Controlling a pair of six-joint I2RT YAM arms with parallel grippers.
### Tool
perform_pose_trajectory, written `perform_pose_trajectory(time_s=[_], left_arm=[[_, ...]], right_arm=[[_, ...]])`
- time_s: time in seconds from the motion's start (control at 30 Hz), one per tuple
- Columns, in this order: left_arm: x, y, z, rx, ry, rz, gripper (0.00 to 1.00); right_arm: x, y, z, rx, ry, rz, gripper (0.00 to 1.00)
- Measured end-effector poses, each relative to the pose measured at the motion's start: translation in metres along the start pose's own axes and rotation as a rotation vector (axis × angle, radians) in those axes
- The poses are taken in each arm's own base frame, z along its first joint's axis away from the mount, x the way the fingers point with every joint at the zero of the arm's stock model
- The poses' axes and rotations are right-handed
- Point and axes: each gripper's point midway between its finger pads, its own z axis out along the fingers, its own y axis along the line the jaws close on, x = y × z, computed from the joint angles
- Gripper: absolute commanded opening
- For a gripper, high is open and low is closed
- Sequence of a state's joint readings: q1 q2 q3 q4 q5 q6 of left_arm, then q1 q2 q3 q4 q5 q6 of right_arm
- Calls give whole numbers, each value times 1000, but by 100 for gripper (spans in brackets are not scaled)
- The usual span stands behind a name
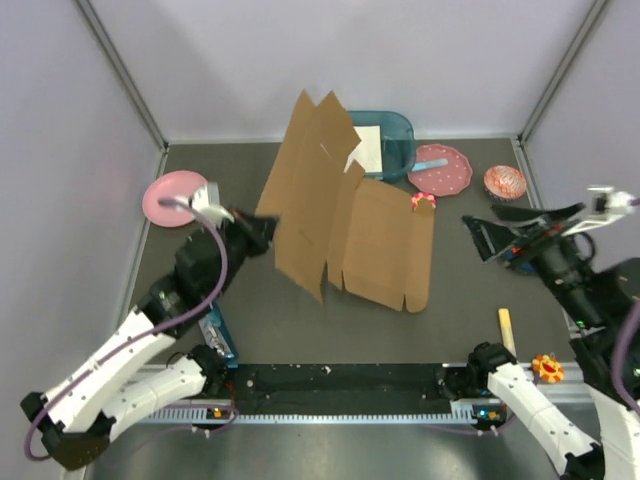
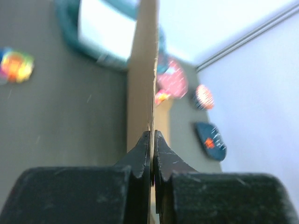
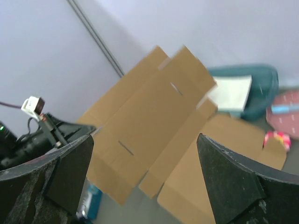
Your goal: Fold the paper box
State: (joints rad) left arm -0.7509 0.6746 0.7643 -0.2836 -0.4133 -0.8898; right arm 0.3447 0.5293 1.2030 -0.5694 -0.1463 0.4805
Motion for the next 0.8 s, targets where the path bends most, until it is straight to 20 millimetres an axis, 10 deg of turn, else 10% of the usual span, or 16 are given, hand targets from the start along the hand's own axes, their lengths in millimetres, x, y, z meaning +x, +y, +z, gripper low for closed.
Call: perform_pose_trajectory(time_s=[0.2, 0.37, 0.8], left_arm=[[-111, -142, -6, 217, -125, 179, 0], [-160, -235, -32, 464, -143, 271, 0], [-116, -313, -141, 1088, 239, 323, 0]], right_arm=[[-80, 52, -43, -129, -209, -32, 94], [-80, 53, -48, -131, -215, -28, 94], [-81, 53, -65, -116, -222, -41, 94]])
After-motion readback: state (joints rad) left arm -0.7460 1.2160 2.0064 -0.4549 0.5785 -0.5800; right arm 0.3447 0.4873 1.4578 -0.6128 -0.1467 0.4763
